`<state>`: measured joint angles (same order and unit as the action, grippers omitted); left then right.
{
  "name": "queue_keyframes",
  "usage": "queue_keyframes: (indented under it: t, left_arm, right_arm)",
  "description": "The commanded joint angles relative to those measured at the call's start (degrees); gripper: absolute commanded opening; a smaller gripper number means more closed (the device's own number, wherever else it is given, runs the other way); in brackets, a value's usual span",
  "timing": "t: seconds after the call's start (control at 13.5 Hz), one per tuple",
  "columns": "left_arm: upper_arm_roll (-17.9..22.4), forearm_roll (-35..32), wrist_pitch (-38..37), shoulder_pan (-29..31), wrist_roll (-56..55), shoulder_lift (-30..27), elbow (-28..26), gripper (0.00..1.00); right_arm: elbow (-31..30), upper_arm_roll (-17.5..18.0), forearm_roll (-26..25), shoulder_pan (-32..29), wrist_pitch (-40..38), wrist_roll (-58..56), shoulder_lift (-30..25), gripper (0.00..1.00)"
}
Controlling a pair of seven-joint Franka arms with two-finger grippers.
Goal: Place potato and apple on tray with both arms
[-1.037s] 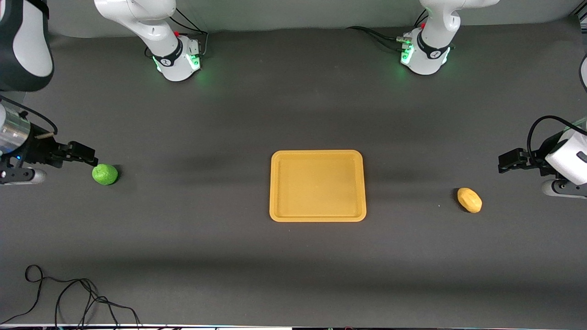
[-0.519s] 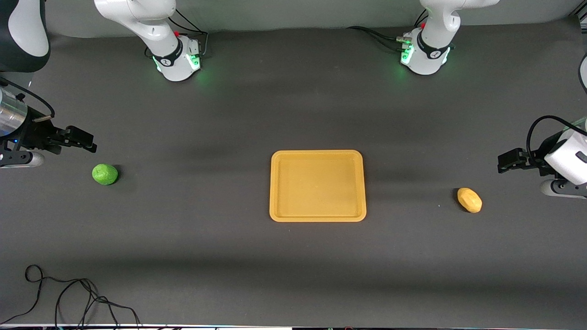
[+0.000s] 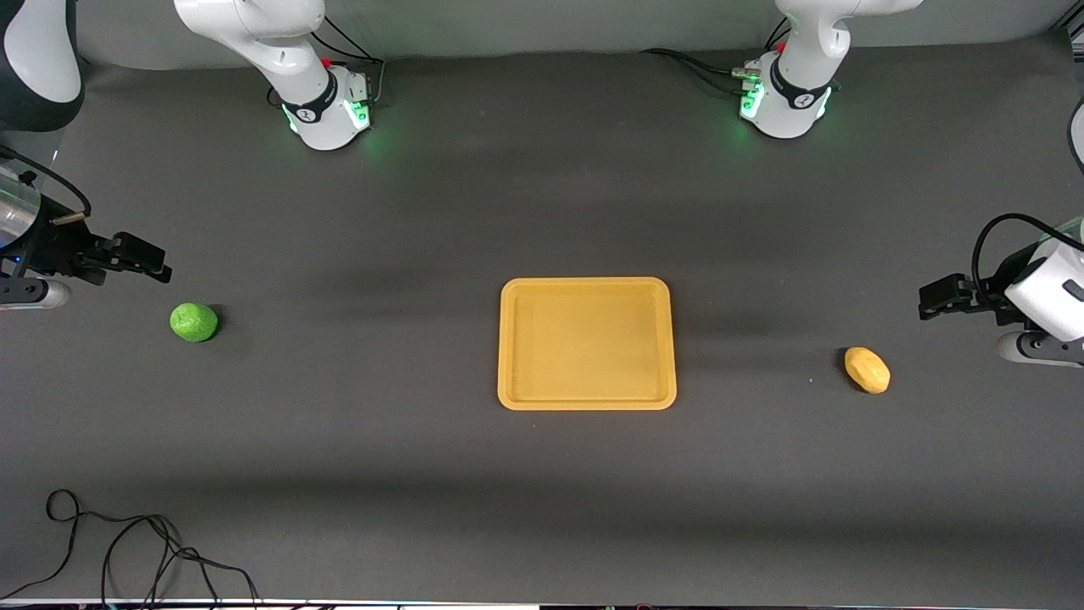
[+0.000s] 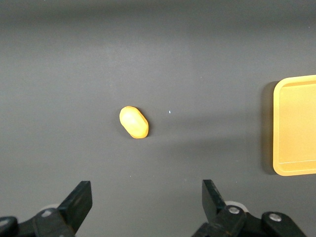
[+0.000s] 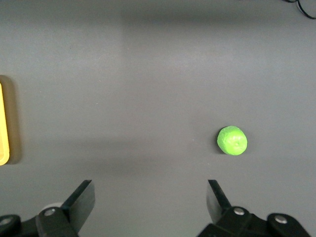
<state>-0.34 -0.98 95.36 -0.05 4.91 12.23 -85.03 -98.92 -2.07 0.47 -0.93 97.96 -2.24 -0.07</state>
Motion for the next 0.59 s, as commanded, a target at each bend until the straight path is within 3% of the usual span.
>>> queue_keyframes:
  t: [0.0,0.22,0.52]
  left_arm:
    - [0.2,-0.7,0.1,0.1,0.1,-0.3,0.0,0.99]
    - [0.2,-0.7,0.2,0.1,0.2,0.0,-0.4,0.99]
    - [0.2,-0.7,0.4,0.1,0.2,0.2,-0.4,0.98]
  right_arm:
    - [0.3,-0.7,0.3,0.1,-0.3,-0.1,-0.5,1.00]
    - [0.0,-2.9,-0.2,0.2,-0.3,-5.2,-1.0,1.00]
    - [0.0,-3.2,-0.2,0.7,-0.4,-4.5,-1.0,1.00]
